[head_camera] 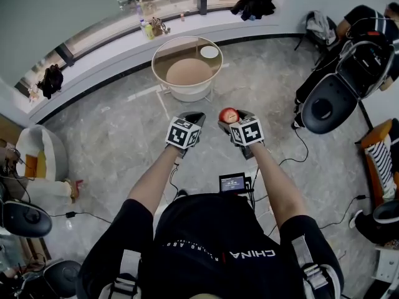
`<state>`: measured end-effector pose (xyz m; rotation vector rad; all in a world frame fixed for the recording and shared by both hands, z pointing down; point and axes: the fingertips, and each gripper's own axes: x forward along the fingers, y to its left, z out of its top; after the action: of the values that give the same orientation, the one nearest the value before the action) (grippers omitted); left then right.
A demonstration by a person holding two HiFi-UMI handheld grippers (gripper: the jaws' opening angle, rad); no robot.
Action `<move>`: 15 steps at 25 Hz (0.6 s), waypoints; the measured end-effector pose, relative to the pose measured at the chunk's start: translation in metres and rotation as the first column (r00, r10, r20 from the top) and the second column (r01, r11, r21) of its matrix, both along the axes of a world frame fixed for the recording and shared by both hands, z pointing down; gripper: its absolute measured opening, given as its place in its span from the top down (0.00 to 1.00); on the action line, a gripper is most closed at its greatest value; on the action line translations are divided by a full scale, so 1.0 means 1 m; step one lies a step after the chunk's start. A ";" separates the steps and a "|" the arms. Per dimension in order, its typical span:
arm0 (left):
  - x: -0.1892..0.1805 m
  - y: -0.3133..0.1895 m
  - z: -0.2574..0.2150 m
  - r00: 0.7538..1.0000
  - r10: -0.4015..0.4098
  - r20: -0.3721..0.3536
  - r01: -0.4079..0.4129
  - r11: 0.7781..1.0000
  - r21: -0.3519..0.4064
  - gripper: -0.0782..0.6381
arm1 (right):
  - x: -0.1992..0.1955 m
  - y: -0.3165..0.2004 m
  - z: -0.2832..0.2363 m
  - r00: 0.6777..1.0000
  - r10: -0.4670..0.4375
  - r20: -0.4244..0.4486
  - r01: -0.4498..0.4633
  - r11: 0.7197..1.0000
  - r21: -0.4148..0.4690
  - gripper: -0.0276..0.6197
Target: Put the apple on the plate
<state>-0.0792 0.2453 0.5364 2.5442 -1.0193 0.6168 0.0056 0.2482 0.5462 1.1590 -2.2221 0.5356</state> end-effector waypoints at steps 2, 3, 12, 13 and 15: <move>0.002 0.001 0.000 1.000 -0.003 -0.024 0.003 1.000 -0.006 0.87 | 0.002 0.002 0.001 1.000 -0.001 0.005 0.001 1.000 0.000 0.39; 0.002 0.000 0.000 0.999 -0.007 -0.034 0.006 1.000 -0.008 0.87 | 0.002 0.002 0.002 1.000 -0.002 0.007 0.002 1.000 -0.002 0.39; 0.028 0.004 0.001 0.998 0.035 -0.045 -0.037 0.998 -0.052 0.87 | 0.032 0.002 0.004 1.000 0.000 0.012 0.000 1.000 -0.013 0.39; 0.033 0.003 0.001 0.998 0.038 -0.054 -0.042 0.997 -0.062 0.87 | 0.037 0.001 0.004 1.000 0.002 0.012 -0.002 1.000 -0.014 0.39; 0.044 -0.002 0.001 0.998 0.027 -0.058 -0.031 0.997 -0.070 0.87 | 0.049 -0.003 0.004 1.000 -0.004 0.011 0.004 1.000 -0.016 0.39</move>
<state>-0.0351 0.2438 0.5375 2.5040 -0.9270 0.5744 0.0549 0.2453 0.5504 1.1462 -2.2247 0.5584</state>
